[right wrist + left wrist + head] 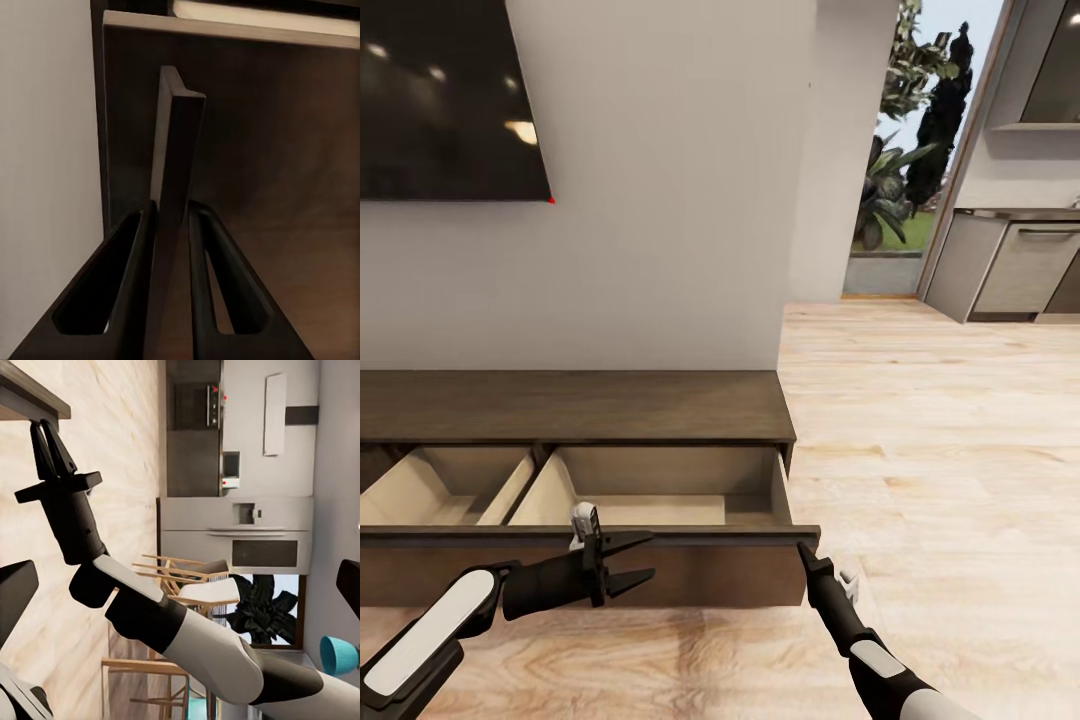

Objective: Place each of the two pumpkins and all three candles from the living room inside a cabinet in the living room (use any cabinet), then make sure every cabinet is closed, and position the cauldron so it is next to a table in the living room.

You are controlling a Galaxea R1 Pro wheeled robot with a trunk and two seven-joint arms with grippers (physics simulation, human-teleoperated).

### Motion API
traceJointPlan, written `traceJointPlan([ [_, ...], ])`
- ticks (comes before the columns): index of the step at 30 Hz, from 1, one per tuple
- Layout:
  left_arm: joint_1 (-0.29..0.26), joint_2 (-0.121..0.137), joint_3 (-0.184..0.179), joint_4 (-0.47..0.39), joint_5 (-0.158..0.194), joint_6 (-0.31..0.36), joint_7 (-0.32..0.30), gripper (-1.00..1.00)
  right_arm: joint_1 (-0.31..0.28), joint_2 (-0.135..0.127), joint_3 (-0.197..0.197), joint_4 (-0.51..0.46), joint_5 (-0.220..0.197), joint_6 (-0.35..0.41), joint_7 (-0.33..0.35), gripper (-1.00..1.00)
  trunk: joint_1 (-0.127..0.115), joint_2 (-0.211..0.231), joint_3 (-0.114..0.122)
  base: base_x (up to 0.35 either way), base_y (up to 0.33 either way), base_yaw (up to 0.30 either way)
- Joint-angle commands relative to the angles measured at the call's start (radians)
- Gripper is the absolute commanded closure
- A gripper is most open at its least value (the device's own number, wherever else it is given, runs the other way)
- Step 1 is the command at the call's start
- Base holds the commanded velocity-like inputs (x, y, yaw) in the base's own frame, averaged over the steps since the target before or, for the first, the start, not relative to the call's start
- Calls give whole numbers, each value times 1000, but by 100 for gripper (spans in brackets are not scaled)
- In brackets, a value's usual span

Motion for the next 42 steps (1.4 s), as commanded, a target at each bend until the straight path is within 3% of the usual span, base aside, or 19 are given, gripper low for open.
traceJointPlan([
  [1,-1,1,-1,0,-5,0,-9,-100,0,0,-6,3,-4,7,6,100,0,0,-1,-9,0,0],
  [39,0,1,-2,0,-5,0,-9,-100,0,0,-6,1,-4,9,6,100,0,0,-1,-25,0,0],
  [40,-1,1,-2,0,-5,0,-9,-100,0,0,-6,1,-4,9,6,-100,0,0,-1,0,0,0],
  [42,-1,1,-2,0,-5,0,-9,-100,0,0,-6,1,-4,9,6,-100,0,0,-1,0,0,0],
])
